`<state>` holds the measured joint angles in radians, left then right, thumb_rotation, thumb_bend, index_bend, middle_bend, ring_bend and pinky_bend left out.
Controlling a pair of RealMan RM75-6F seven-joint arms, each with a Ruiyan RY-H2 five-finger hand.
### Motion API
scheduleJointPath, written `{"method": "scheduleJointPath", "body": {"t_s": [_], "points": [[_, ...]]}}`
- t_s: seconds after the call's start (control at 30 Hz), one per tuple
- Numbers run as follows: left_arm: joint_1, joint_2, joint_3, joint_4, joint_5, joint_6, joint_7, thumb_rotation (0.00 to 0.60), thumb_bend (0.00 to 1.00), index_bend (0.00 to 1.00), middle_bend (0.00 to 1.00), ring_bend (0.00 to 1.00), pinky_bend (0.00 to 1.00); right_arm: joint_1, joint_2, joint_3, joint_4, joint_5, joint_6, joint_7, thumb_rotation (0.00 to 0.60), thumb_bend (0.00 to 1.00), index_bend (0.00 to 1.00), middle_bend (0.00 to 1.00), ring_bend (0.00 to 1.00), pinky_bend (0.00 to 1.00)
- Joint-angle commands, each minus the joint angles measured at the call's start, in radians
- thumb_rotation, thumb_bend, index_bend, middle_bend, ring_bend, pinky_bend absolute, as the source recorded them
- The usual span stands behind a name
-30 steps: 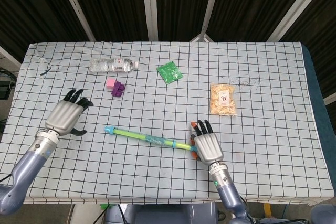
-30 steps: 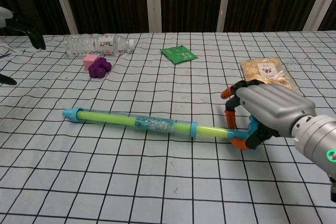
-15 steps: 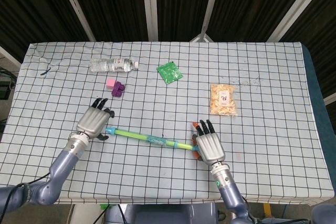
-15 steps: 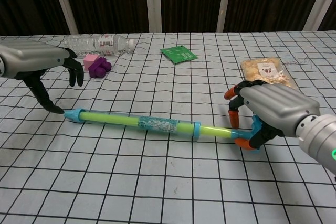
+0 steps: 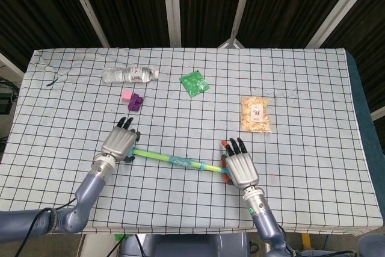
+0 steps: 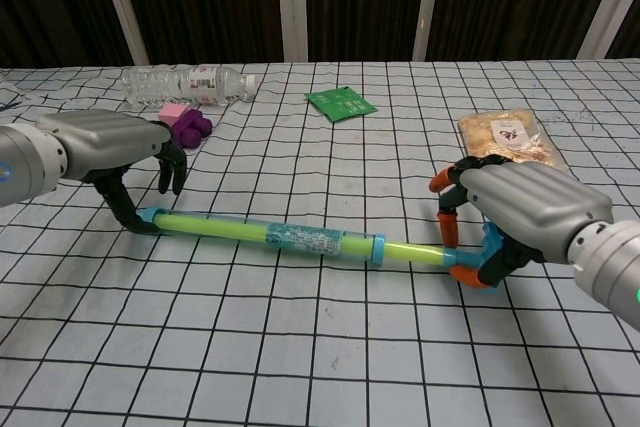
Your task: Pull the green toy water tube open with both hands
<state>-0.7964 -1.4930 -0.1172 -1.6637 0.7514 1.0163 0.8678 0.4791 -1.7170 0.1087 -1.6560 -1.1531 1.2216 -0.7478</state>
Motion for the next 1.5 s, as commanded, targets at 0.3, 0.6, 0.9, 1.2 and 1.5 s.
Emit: {"method": "scheduleJointPath", "body": {"t_s": [0.3, 0.6, 0.9, 1.2, 1.5], "points": [[-0.02, -0.029, 0.019, 0.001, -0.023, 0.017, 0.009, 0.6, 0.34, 0.42, 0.39, 0.02, 0.01, 0.002, 0.0, -0.004, 0.002, 0.003, 0.001, 0.006, 0.6, 0.38, 0.64, 0.18, 0.0, 0.0], [-0.031, -0.047, 0.025, 0.007, -0.037, 0.023, 0.0, 0.6, 0.37, 0.44, 0.41, 0.03, 0.01, 0.004, 0.003, -0.004, 0.001, 0.007, 0.004, 0.004, 0.6, 0.38, 0.64, 0.18, 0.0, 0.0], [-0.036, -0.071, 0.034, 0.019, -0.034, 0.034, -0.017, 0.6, 0.47, 0.51, 0.5, 0.07, 0.02, 0.007, 0.0, -0.007, 0.002, 0.011, 0.006, 0.0, 0.6, 0.38, 0.64, 0.19, 0.0, 0.0], [-0.023, -0.076, 0.043, 0.013, 0.003, 0.064, -0.045, 0.6, 0.5, 0.54, 0.54, 0.08, 0.04, 0.004, 0.008, -0.007, -0.002, 0.008, 0.015, 0.007, 0.6, 0.38, 0.64, 0.19, 0.0, 0.0], [-0.012, -0.029, 0.052, -0.058, 0.023, 0.093, -0.046, 0.6, 0.5, 0.55, 0.54, 0.08, 0.04, 0.012, 0.031, 0.01, -0.046, -0.006, 0.036, -0.011, 0.6, 0.38, 0.64, 0.19, 0.0, 0.0]]}}
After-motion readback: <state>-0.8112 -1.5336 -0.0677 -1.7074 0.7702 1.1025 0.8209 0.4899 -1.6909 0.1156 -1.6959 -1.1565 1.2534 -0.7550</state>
